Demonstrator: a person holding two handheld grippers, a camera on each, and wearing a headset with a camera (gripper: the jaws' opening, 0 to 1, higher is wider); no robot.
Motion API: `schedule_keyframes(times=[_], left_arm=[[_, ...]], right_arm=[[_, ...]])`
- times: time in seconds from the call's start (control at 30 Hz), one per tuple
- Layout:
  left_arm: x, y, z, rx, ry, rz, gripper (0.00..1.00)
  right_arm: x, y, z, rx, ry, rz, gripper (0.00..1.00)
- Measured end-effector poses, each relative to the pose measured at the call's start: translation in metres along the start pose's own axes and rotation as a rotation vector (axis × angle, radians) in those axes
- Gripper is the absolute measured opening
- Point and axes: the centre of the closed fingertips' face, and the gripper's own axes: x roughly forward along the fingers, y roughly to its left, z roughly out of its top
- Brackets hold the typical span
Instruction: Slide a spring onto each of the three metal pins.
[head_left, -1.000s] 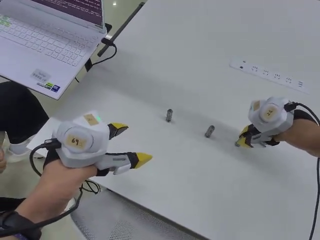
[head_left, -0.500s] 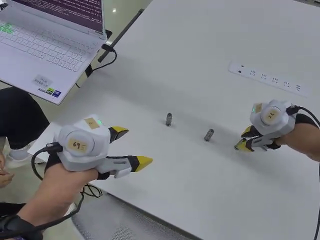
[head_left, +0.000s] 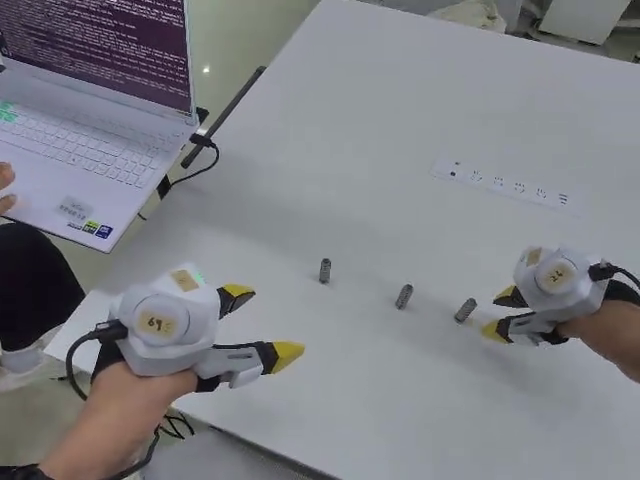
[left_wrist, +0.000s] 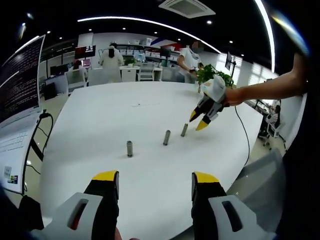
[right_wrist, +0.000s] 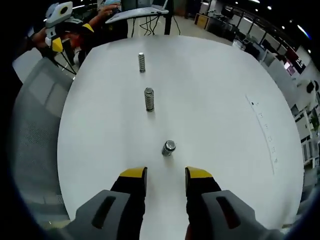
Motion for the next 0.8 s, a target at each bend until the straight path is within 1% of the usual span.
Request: schedule_keyframes(times=[0.1, 0.23, 0.3, 0.47, 0.63, 0.8], left_arm=[[0.000, 0.001, 0.003, 0.003, -0.007, -0.001, 0.54], [0.001, 0.002, 0.004, 0.004, -0.014, -0.008, 0.54], [0.002, 0.002, 0.004, 0.008, -0.014, -0.012, 0.54], [0.003, 0.002, 0.005, 0.020, -0.013, -0.019, 0.54], [0.004, 0.004, 0.006, 0.024, -0.016, -0.021, 0.54], [0.004, 0.005, 0.007, 0.025, -0.017, -0.025, 0.53]], right_arm=[[-0.004, 0.005, -0.002, 0.045, -0.031, -0.018, 0.31], [-0.010, 0.013, 0.001, 0.117, -0.103, -0.045, 0.31], [-0.014, 0.019, 0.002, 0.145, -0.121, -0.052, 0.31], [-0.024, 0.028, 0.004, 0.186, -0.168, -0.074, 0.32], [-0.039, 0.036, 0.013, 0.253, -0.244, -0.106, 0.34], [-0.050, 0.047, 0.014, 0.267, -0.265, -0.120, 0.36]])
